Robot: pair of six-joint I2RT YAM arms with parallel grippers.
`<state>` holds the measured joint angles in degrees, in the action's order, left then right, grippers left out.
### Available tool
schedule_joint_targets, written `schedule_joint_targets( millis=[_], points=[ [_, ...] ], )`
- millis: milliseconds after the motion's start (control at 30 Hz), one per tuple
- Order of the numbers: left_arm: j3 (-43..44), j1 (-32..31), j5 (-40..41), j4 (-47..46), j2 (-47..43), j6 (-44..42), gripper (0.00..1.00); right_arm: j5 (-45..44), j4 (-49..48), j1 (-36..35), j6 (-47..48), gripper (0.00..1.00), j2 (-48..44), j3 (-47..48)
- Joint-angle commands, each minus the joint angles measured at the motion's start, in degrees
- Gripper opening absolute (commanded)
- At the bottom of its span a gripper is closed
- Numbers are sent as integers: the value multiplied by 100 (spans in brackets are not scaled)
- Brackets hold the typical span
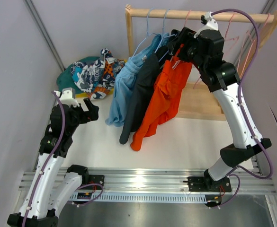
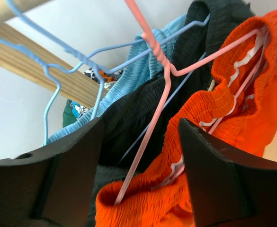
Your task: Remove the shorts from the hanger
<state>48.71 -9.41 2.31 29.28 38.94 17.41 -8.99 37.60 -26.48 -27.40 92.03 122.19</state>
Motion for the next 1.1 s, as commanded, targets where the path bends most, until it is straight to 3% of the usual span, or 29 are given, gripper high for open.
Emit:
schedule_joint_targets(
  millis=[0, 200, 233, 267, 333, 367, 400, 567, 767, 1067],
  points=[
    [7, -43, -151, -159, -79, -106, 99, -85, -289, -24, -46, 66, 113, 15],
    [-2, -52, -160, -150, -71, -106, 100, -111, -280, 11, -3, 56, 157, 42],
    [-2, -52, -169, -159, -79, -106, 99, -111, -280, 29, -11, 50, 149, 42],
    [-10, -52, -169, -159, -79, -106, 99, -103, -280, 46, -11, 35, 131, 24],
    [-2, -52, -186, -168, -79, -106, 99, -111, -280, 55, -11, 21, 105, 15],
    [7, -52, -187, -194, -97, -124, 99, -103, -271, 55, 6, 6, 79, 15],
    [7, -70, -343, -238, -123, -132, 99, -129, -263, 64, 15, 0, 44, 24],
    [568, -710, 91, -159, -229, -220, 99, -243, -324, 108, 138, 0, -238, 24],
    [2515, -2292, 473, 17, 472, -282, 99, -217, -342, 187, 138, 0, -519, 270],
    [3883, -3839, -1320, -1063, 2081, -589, 99, -568, -491, 196, -73, 0, -967, 68]
  ],
)
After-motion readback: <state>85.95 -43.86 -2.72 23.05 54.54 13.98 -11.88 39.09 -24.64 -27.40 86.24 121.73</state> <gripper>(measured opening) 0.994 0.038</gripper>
